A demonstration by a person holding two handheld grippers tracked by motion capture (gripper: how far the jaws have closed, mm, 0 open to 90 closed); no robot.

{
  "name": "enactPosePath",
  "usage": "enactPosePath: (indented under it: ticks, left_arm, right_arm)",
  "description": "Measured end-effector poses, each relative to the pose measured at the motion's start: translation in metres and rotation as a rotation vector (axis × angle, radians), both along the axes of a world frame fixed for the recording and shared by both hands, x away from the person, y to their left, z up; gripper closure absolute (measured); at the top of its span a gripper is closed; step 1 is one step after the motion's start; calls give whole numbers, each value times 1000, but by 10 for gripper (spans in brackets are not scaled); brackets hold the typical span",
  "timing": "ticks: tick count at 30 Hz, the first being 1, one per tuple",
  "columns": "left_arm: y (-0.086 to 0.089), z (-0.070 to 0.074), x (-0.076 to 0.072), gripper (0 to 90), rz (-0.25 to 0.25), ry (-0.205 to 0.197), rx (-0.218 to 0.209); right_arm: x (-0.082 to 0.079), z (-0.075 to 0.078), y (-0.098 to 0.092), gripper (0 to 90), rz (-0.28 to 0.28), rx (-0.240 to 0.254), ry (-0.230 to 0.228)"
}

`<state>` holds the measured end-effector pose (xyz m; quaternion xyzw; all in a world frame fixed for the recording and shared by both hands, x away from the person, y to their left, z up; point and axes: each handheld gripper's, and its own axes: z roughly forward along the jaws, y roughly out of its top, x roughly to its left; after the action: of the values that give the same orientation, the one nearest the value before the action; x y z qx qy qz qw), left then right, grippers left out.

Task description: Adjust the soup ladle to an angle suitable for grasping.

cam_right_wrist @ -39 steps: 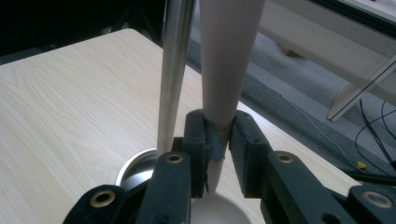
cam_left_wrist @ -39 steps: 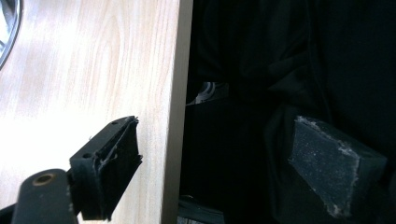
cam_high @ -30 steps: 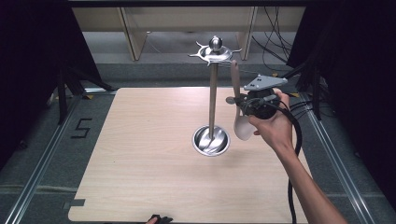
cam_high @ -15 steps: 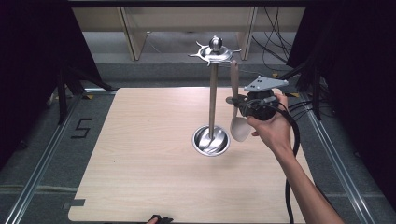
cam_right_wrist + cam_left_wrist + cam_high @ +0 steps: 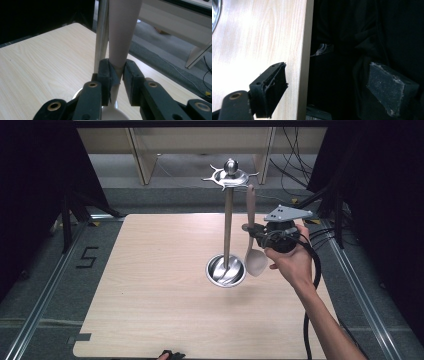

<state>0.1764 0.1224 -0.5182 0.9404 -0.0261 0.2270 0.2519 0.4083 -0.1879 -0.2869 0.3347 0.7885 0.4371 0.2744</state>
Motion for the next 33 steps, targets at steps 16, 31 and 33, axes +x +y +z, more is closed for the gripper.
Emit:
enactPosePath:
  ticks: [16,31,33]
  left_arm:
    - [0,-1,0,149,1,-3,0]
    - [0,0,0,149,0,0,-1]
    - [0,0,0,149,-1,9,2]
  right_arm:
    - [-3,-4,5,757,23,36,13]
    - [-13,1,1,664,46,94,-37]
    - [-16,1,1,643,41,116,-32]
